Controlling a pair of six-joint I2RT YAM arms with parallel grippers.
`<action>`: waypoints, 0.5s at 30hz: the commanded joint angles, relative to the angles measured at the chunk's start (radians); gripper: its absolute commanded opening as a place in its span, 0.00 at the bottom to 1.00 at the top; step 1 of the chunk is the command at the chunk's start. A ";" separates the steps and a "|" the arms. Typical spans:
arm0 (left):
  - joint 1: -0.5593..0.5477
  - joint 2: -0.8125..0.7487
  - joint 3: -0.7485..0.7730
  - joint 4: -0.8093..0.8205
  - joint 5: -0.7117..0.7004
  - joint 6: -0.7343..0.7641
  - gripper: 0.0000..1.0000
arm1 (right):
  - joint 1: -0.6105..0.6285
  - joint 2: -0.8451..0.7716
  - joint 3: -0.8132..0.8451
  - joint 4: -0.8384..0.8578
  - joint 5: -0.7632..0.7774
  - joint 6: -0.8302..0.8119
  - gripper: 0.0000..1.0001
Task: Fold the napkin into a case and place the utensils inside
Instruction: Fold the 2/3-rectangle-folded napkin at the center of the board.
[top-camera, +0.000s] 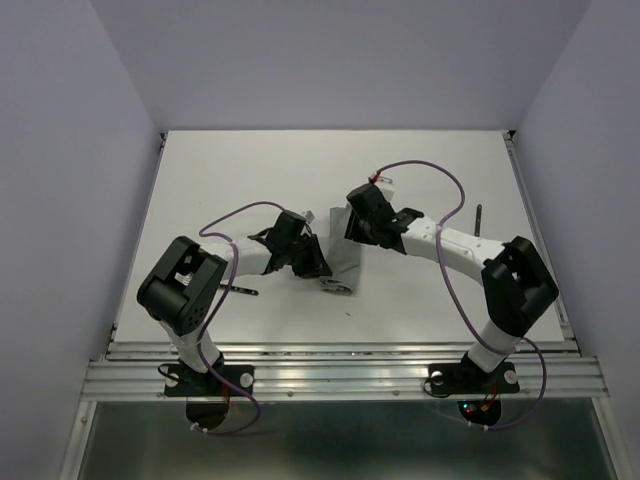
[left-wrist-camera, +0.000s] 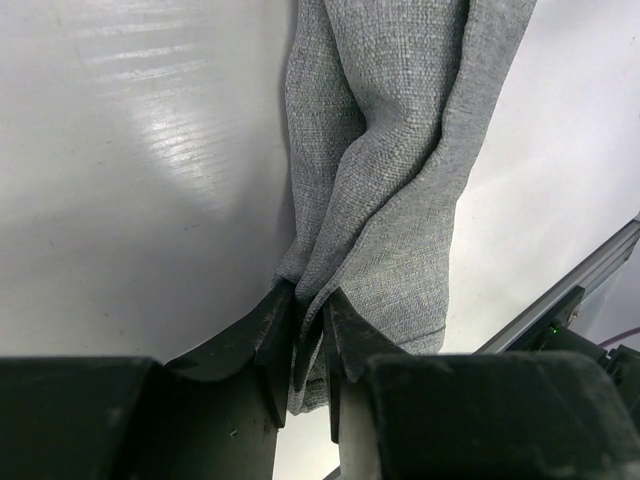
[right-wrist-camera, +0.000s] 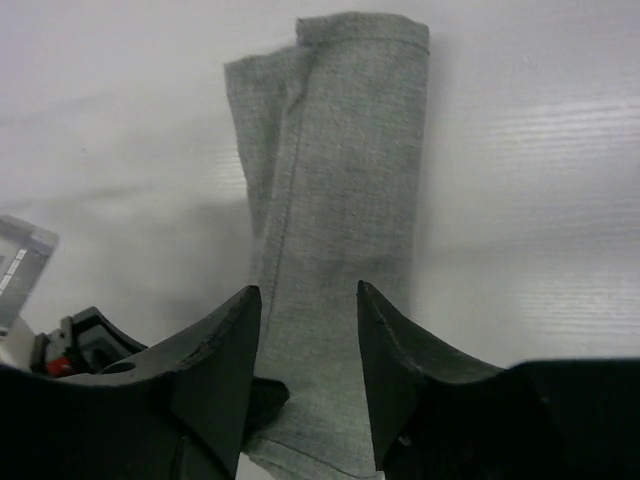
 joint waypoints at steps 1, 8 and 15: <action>-0.004 -0.058 -0.012 -0.050 -0.001 0.032 0.29 | -0.001 -0.052 -0.086 0.049 0.011 0.034 0.36; -0.006 -0.074 0.006 -0.084 0.001 0.046 0.31 | -0.001 0.002 -0.110 0.066 -0.093 0.009 0.35; -0.014 -0.100 0.026 -0.119 -0.001 0.048 0.40 | 0.010 -0.018 -0.193 0.137 -0.215 0.009 0.17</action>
